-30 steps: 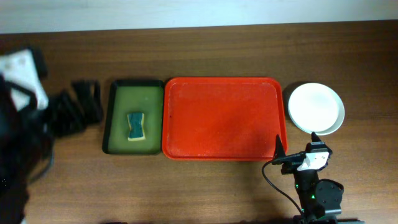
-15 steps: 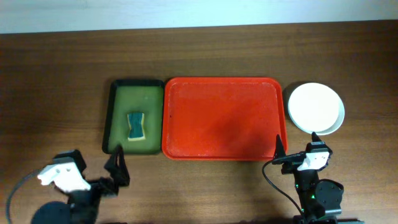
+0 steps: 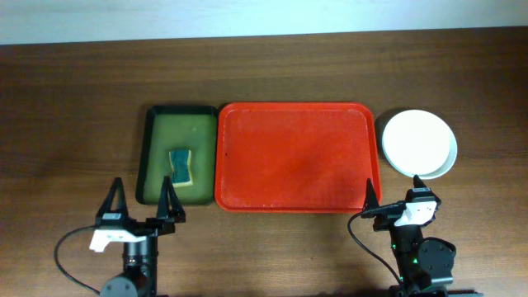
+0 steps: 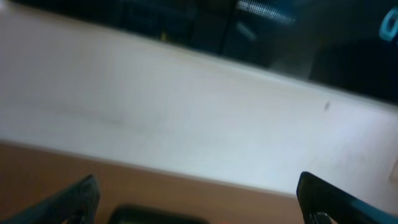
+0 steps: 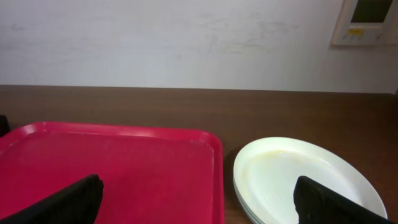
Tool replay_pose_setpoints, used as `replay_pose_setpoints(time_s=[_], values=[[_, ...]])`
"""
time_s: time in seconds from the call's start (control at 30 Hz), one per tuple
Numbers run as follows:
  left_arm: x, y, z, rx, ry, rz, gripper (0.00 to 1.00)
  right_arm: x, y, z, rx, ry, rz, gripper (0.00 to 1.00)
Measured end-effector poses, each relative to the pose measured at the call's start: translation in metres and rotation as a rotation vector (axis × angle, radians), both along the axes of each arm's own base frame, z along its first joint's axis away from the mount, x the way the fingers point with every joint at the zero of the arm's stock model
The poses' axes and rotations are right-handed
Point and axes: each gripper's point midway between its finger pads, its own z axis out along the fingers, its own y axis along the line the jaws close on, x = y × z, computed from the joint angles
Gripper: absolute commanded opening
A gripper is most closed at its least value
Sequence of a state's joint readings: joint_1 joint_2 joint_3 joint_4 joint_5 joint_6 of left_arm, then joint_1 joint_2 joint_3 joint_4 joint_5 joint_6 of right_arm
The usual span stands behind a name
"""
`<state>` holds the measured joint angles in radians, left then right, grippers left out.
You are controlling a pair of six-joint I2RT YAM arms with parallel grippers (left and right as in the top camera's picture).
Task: Clean dirty plates on tray and stack at the side
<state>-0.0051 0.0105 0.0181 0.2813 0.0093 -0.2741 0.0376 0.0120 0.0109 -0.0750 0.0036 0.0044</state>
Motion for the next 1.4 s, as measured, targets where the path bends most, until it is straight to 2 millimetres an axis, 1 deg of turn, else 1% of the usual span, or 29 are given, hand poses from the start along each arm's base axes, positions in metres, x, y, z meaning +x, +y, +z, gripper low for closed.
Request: replay_pose_setpoints(time_s=[0.07, 0.1, 0.13, 0.3, 0.37, 1.4], values=[[0.010, 0.001, -0.053, 0.025, 0.219, 0.011, 0.99, 0.000, 0.000, 0.000, 0.000, 0.000, 0.000, 0.98], [0.010, 0.002, -0.083, 0.073, 0.339, 0.018, 0.99, 0.000, 0.000, 0.000, 0.000, 0.000, 0.000, 0.99], [0.010, 0.002, -0.091, 0.111, 0.366, 0.022, 0.99, 0.000, 0.000, 0.000, 0.000, 0.000, 0.000, 0.99], [0.010, 0.002, -0.091, 0.264, 0.363, 0.038, 0.99, 0.000, 0.000, 0.000, 0.000, 0.000, 0.000, 0.99], [0.010, 0.002, -0.091, 0.291, 0.362, 0.041, 0.99, 0.000, 0.000, 0.000, 0.000, 0.000, 0.000, 0.99], [0.010, 0.002, -0.091, 0.306, 0.362, 0.043, 0.99, 0.000, 0.000, 0.000, 0.000, 0.000, 0.000, 0.99]])
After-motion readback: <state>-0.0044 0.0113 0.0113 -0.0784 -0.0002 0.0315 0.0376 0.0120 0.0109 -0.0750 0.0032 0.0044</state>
